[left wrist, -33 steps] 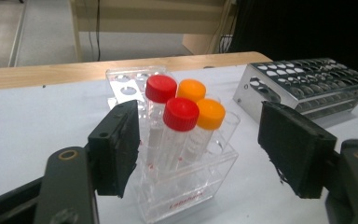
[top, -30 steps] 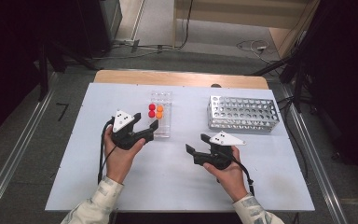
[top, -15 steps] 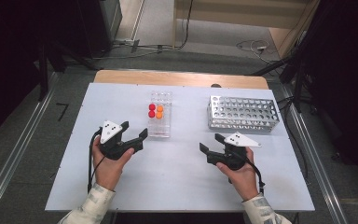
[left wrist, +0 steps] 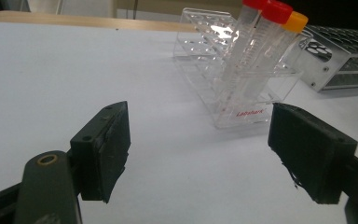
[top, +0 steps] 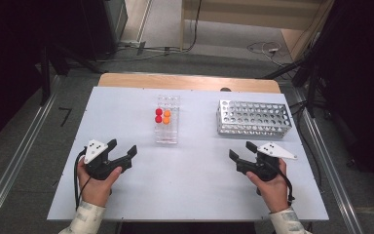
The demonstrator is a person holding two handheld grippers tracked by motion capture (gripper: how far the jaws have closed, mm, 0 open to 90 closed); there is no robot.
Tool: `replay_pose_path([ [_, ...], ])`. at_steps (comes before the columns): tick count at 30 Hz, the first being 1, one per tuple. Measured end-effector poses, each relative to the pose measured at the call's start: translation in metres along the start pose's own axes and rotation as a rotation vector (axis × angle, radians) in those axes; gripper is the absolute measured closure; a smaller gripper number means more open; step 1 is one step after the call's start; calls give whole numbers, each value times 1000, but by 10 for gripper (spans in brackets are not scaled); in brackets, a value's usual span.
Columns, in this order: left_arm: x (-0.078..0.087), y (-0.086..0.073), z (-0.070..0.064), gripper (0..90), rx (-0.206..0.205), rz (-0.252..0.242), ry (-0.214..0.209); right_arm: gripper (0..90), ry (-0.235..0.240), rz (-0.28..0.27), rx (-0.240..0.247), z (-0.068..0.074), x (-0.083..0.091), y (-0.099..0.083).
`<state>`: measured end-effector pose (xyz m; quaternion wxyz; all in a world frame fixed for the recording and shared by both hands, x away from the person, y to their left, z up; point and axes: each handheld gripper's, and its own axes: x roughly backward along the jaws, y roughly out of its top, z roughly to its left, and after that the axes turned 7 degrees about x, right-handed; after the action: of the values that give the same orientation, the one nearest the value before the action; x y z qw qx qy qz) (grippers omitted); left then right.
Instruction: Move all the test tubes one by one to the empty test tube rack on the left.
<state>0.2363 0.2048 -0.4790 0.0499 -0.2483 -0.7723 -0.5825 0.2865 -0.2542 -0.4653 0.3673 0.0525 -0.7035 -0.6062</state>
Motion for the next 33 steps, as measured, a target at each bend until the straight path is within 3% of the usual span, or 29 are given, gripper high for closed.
replay_pose_path([
  [7, 6, -5, 10, 213, 19, 0, 25, 220, -42, 2, -15, -15, 13, -8],
  [33, 19, -8, 29, 178, 3, -4, 113, 217, -169, 13, -63, -59, 56, -34],
])
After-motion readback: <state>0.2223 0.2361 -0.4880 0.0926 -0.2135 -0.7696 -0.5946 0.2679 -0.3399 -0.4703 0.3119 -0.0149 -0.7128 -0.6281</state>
